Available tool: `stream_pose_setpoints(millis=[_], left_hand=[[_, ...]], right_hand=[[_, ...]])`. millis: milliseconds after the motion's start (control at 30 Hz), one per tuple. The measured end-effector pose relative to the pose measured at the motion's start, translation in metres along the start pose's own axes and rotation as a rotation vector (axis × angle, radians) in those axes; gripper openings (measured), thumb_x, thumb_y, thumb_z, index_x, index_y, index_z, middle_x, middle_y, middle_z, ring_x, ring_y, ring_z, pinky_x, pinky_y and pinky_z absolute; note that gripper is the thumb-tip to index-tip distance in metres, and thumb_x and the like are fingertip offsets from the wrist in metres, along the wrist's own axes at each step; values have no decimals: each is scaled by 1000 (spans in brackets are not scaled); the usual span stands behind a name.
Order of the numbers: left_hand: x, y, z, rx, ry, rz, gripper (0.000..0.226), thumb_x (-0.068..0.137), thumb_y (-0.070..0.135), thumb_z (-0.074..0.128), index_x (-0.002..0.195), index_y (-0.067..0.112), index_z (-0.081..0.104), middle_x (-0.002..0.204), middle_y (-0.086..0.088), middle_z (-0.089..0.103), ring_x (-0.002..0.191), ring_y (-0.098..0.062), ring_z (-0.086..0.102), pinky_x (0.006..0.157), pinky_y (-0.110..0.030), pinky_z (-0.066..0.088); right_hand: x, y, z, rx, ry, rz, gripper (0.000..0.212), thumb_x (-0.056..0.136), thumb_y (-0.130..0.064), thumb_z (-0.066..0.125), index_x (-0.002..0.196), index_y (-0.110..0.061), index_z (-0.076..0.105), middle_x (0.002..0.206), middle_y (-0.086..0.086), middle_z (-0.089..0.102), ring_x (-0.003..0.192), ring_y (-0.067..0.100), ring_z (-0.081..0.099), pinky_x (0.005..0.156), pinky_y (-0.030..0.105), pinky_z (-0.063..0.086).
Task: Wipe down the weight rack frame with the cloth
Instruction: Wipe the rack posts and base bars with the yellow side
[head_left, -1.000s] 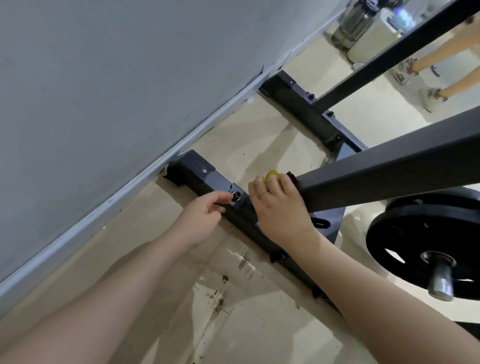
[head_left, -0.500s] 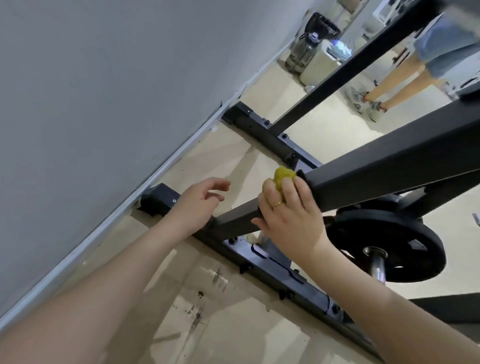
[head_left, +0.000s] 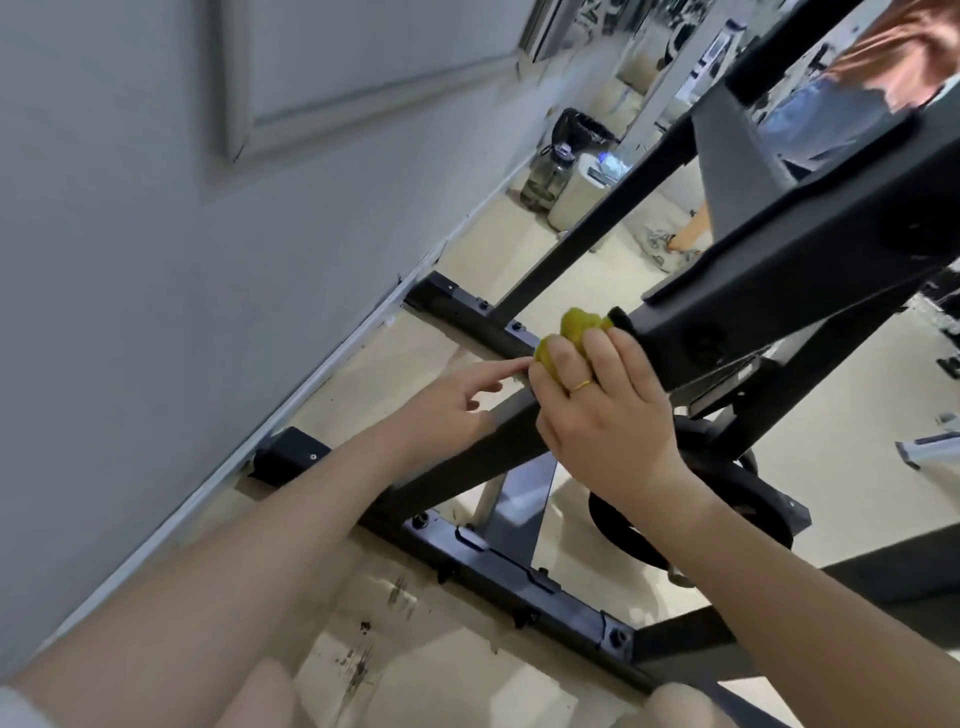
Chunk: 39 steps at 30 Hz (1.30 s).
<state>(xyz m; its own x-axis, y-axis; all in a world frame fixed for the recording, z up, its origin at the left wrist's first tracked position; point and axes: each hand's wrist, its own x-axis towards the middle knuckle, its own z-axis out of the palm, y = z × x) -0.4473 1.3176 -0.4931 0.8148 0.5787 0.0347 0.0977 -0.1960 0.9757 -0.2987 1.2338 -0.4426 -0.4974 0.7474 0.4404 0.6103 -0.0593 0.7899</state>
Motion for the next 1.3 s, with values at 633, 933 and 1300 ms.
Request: stream_pose_setpoints(millis=[633, 933, 1300], left_hand=[[11, 45, 23, 165, 195, -1, 23, 88, 12, 63, 109, 18, 68, 96, 16, 68, 89, 8, 60, 86, -12, 48], [13, 68, 16, 8, 224, 165, 52, 87, 17, 65, 133, 35, 47, 120, 6, 60, 107, -8, 59, 96, -31, 49], [14, 107, 13, -39, 87, 268, 61, 79, 7, 57, 136, 26, 45, 119, 9, 62, 116, -13, 56, 103, -39, 45]], right_hand=[[46, 54, -56, 23, -83, 69, 23, 81, -10, 46, 75, -10, 68, 80, 5, 63, 84, 24, 60, 89, 35, 33], [15, 80, -59, 70, 91, 47, 29, 96, -10, 42, 103, -14, 70, 108, 6, 67, 103, 27, 63, 96, 36, 40], [23, 94, -61, 148, 128, 30, 19, 89, -7, 53, 93, -10, 71, 103, 10, 68, 101, 29, 63, 104, 39, 40]])
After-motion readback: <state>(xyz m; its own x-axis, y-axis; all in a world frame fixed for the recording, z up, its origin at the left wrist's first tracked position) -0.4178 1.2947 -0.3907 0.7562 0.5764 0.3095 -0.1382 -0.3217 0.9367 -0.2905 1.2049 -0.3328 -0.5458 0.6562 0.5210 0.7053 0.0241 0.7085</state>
